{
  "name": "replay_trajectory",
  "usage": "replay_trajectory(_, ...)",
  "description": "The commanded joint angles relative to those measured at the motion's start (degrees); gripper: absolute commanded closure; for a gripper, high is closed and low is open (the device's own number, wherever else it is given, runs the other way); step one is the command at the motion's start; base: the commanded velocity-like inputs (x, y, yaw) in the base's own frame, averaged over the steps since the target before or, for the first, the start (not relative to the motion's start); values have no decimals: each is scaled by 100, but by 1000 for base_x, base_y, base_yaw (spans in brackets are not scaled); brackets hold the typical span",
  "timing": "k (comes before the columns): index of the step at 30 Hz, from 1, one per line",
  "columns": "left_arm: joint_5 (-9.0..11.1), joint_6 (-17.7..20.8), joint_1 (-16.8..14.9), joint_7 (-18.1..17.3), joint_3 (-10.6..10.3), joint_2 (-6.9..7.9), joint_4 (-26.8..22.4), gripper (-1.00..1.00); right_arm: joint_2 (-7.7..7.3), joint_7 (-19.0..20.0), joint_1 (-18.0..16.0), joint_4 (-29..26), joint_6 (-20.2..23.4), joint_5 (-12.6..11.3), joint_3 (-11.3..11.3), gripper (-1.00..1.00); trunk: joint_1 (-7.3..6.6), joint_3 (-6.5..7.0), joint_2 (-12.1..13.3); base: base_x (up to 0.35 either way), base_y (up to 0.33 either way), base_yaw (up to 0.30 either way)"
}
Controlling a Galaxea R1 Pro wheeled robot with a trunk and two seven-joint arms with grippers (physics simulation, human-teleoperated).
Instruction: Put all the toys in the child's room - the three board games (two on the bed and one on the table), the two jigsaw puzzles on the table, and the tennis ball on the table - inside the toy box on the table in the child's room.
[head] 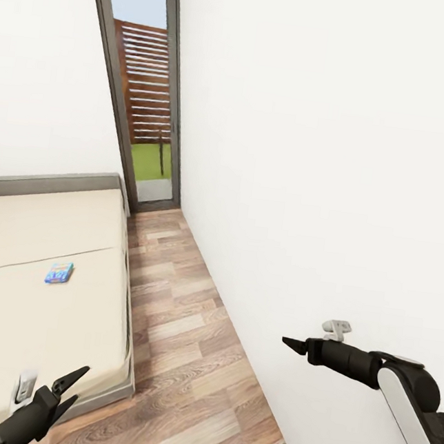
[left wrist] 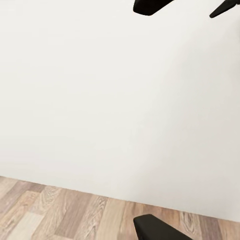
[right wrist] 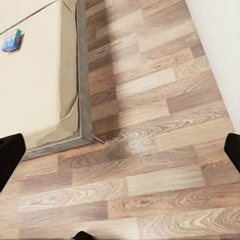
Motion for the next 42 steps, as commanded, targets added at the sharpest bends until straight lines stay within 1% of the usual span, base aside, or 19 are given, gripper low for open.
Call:
replay_trajectory(1, 24, 33, -5, 9, 8, -1, 11, -100, 4, 8, -8, -1, 16, 45, 19, -100, 4, -4, -11, 1, -1, 223)
replay_trajectory(4, 10, 31, -17, 39, 7, -3, 89, -100, 16, -120, -11, -1, 19, 51, 50, -100, 4, 15, -11, 1, 0, 207)
replay_trajectory(10, -7, 30, -29, 60, 2, -8, 166, -100, 24, -244, -18, -1, 21, 55, 71, -100, 4, 56, -11, 0, 0, 191)
replay_trajectory(20, -28, 29, -86, 76, -11, -11, 224, -100, 28, -306, -22, -1, 26, 57, 81, -100, 4, 133, -11, 0, 0, 163)
replay_trajectory(21, 28, 40, -164, 2, -4, -11, 423, -100, 34, -314, -22, -1, 23, 57, 85, -100, 4, 141, -11, 0, 0, 154)
replay_trajectory(24, 43, 43, -179, -143, 1, -11, 484, -100, 33, -317, -22, -1, 22, 57, 84, -100, 4, 165, -11, 0, 0, 169)
replay_trajectory(26, 41, 45, -186, -348, 3, -11, 565, -100, 31, -319, -22, -1, 22, 57, 83, -100, 4, 180, -11, 0, 0, 192)
replay_trajectory(29, 29, 42, -189, -499, 6, -11, 628, -100, 26, -319, -22, -1, 22, 57, 82, -100, 4, 202, -11, 0, -40, 209)
replay_trajectory(35, 7, 33, -192, -607, 8, -11, 687, -100, 22, -318, -22, -1, 20, 57, 82, -100, 4, 241, -11, 19, -164, 226)
replay_trajectory(42, 6, 30, -193, -646, 8, -11, 732, -100, 15, -313, -25, -1, 24, 57, 79, -100, 4, 281, -11, 101, -173, 245)
